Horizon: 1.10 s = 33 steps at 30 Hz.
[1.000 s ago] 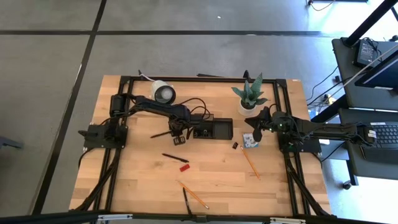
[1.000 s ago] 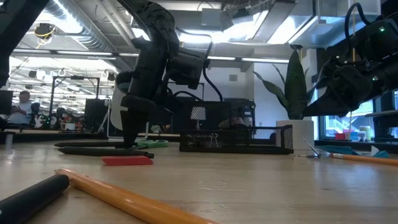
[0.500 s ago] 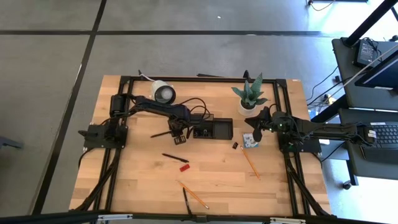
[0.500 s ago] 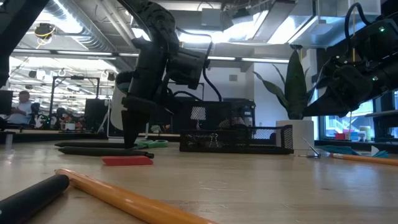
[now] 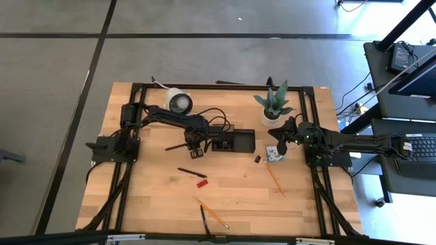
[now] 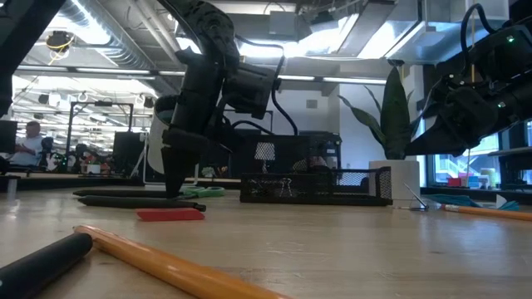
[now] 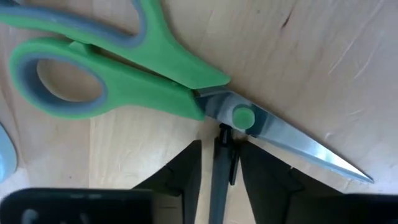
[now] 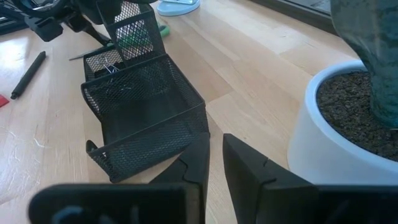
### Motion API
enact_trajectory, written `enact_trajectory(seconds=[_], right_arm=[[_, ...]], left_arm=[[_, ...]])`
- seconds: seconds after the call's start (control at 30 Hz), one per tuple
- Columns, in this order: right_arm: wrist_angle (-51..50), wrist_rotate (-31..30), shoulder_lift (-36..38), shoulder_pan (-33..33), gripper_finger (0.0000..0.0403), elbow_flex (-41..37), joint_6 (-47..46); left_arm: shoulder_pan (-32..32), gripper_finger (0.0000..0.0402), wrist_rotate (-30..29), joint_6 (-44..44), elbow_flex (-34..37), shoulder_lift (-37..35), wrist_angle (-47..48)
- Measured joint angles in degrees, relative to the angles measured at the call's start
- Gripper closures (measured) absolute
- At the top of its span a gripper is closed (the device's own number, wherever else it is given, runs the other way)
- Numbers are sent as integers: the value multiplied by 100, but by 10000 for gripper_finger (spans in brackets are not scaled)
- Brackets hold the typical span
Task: Pick and place office supplies into organizer
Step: Put the top black pen in the desk organizer
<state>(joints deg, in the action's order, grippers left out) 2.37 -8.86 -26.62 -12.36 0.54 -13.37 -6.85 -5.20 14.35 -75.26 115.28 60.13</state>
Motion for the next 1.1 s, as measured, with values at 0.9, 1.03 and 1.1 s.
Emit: enact_trajectory(seconds=[0.9,1.03,1.1], right_arm=[[-1,-2,0,1,352,0,-4],[-1,-2,0,0,352,0,-4],[-2,-2,1,0,352,0,-4]], left_arm=[[72,334,18,-270,11,-4,-78],[53,290,13,-186,15,-2,-106],[39,281,41,-175,13,-2,-72]])
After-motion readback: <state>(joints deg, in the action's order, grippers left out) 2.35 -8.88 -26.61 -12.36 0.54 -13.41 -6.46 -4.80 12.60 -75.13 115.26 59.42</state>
